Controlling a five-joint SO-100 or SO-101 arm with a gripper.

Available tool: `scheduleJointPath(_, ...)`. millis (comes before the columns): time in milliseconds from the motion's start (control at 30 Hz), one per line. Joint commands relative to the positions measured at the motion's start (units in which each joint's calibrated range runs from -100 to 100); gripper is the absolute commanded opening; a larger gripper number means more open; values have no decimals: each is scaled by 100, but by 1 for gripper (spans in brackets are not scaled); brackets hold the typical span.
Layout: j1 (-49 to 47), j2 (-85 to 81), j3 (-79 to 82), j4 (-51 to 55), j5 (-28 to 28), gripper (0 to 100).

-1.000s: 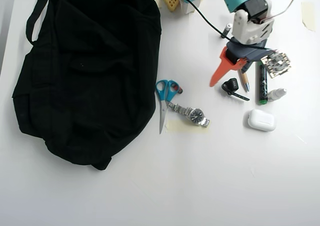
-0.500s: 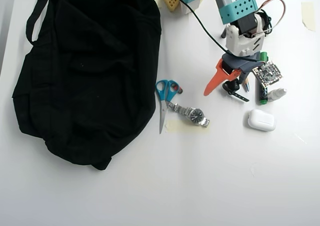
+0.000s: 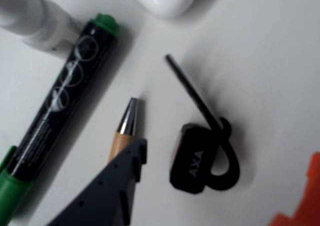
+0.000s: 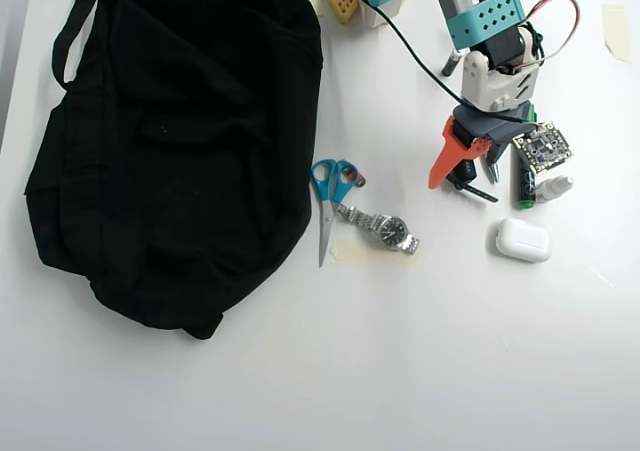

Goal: Put the black bike light into the black bag

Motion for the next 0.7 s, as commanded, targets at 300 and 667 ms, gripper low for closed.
scheduleJointPath(300,-3,-12,47,-146,-132,40)
scheduleJointPath(667,72,38,416,-490,-132,40)
